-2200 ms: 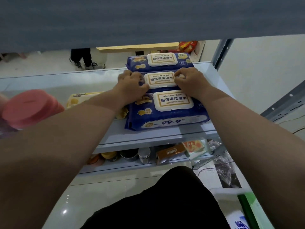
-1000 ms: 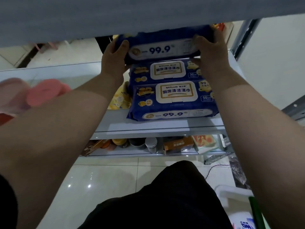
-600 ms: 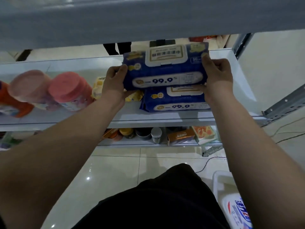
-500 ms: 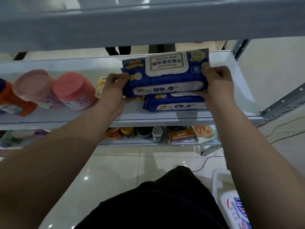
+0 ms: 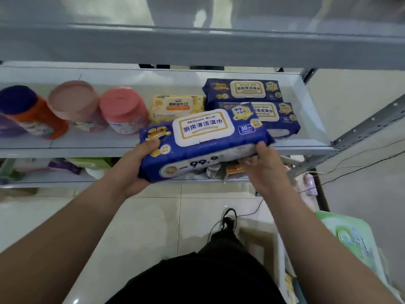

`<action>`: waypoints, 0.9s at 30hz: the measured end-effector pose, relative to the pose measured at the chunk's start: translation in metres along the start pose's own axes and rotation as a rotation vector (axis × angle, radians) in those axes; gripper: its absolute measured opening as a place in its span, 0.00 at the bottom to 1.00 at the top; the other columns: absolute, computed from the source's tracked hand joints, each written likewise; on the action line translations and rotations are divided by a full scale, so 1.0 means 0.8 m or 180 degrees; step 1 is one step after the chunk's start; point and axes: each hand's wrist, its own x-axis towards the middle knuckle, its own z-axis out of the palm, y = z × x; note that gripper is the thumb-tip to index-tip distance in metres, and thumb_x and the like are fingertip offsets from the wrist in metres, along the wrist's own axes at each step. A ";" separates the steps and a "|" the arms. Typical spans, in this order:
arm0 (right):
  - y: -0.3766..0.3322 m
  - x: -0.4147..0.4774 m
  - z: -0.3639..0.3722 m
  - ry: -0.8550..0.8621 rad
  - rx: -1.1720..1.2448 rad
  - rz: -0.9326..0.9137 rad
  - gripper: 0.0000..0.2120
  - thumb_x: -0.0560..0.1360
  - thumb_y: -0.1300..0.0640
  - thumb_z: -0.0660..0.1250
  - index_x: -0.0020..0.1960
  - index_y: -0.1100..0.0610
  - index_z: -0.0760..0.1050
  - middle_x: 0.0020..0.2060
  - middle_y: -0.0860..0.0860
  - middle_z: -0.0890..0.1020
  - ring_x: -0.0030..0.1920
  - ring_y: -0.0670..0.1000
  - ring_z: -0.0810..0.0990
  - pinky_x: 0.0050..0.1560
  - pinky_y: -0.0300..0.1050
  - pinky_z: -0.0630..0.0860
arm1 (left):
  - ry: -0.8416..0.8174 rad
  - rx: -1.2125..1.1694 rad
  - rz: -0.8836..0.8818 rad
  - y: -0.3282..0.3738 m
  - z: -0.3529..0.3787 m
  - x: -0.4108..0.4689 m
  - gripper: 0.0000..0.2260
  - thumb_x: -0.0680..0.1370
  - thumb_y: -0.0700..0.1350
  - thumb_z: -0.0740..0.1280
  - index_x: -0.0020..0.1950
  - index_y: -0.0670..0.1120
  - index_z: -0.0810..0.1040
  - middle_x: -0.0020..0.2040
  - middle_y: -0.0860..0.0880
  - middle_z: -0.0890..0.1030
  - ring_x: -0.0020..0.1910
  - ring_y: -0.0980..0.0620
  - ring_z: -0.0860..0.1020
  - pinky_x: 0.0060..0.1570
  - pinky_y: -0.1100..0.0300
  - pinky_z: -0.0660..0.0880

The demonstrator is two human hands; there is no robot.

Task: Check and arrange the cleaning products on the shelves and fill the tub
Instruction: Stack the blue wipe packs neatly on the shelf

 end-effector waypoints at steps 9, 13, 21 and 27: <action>0.079 -0.087 0.046 0.0021 0.0681 0.0127 0.47 0.61 0.42 0.82 0.75 0.56 0.71 0.67 0.59 0.81 0.64 0.61 0.81 0.60 0.66 0.79 | 0.0168 0.0711 -0.0780 -0.003 -0.044 -0.071 0.20 0.80 0.65 0.61 0.59 0.52 0.81 0.55 0.44 0.86 0.53 0.37 0.84 0.49 0.43 0.81; 0.077 -0.105 0.046 0.0372 0.0537 0.0001 0.33 0.72 0.48 0.74 0.74 0.56 0.71 0.63 0.59 0.83 0.63 0.63 0.82 0.55 0.66 0.81 | 0.1021 0.2947 0.1634 -0.015 -0.057 -0.092 0.21 0.81 0.61 0.60 0.70 0.52 0.71 0.69 0.43 0.74 0.69 0.41 0.73 0.66 0.42 0.72; 0.050 -0.119 0.055 0.0354 -0.0208 -0.0053 0.41 0.69 0.54 0.80 0.76 0.51 0.63 0.62 0.58 0.82 0.57 0.62 0.85 0.48 0.72 0.82 | 0.0515 0.5790 0.2546 -0.074 0.042 -0.096 0.56 0.69 0.68 0.73 0.80 0.48 0.39 0.74 0.44 0.64 0.69 0.43 0.68 0.69 0.48 0.67; 0.020 -0.122 -0.002 -0.0447 -0.1197 0.0004 0.21 0.81 0.49 0.68 0.72 0.52 0.70 0.59 0.53 0.83 0.61 0.61 0.82 0.52 0.57 0.83 | 0.0013 0.3452 0.1678 -0.067 0.057 -0.104 0.41 0.68 0.56 0.79 0.75 0.59 0.60 0.65 0.57 0.76 0.61 0.57 0.77 0.59 0.55 0.76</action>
